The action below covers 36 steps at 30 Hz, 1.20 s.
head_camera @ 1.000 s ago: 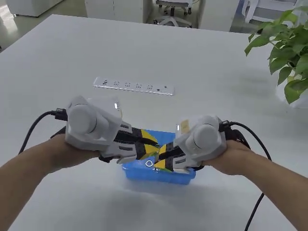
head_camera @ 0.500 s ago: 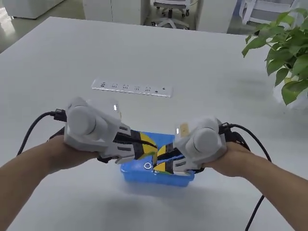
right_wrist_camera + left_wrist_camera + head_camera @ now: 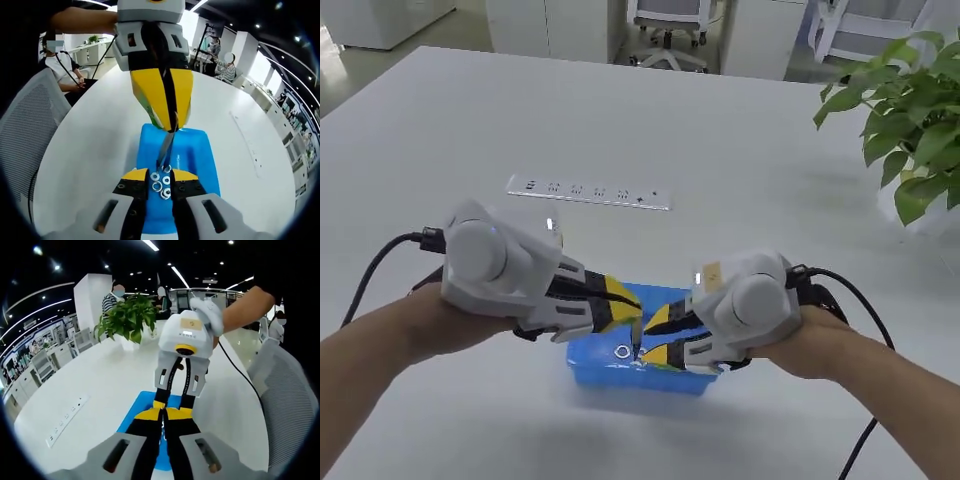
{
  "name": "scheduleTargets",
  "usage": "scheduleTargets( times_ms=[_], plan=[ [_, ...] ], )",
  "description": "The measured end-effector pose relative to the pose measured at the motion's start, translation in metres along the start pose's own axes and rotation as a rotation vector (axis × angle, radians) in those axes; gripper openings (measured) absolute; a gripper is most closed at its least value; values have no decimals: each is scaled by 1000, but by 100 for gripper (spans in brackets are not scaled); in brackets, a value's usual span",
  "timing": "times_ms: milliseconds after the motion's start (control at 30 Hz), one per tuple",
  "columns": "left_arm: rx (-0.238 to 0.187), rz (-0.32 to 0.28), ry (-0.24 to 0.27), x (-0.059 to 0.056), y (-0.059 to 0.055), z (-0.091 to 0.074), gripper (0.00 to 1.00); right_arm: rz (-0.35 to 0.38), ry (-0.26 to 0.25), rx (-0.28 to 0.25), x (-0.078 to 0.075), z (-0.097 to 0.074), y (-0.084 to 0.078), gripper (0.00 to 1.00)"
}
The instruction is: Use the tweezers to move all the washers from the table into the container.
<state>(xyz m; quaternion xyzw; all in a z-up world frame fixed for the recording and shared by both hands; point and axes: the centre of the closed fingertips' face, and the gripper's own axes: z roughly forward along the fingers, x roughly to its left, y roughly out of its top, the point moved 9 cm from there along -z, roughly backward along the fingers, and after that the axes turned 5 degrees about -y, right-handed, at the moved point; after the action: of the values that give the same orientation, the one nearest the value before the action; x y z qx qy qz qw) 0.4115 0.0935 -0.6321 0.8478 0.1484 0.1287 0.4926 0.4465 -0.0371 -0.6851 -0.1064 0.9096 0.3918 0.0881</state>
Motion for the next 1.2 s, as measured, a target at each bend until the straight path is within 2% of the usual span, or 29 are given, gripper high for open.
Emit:
scheduleTargets(
  times_ms=[233, 700, 1033, 1200],
  plan=[
    [-5, 17, -10, -2, 8, -5, 5, -2, -13, -16, 0, -7, 6, 18],
    [-35, 34, -57, -21, 29, -14, 5, -9, -18, -72, 12, -18, 20, 17],
    [-58, 36, -91, -34, 36, -22, 5, 9, -16, -111, 24, -27, 25, 11],
    [-59, 37, -113, -38, 36, -27, 5, 15, -9, -122, 30, -31, 26, 10]
  ],
)
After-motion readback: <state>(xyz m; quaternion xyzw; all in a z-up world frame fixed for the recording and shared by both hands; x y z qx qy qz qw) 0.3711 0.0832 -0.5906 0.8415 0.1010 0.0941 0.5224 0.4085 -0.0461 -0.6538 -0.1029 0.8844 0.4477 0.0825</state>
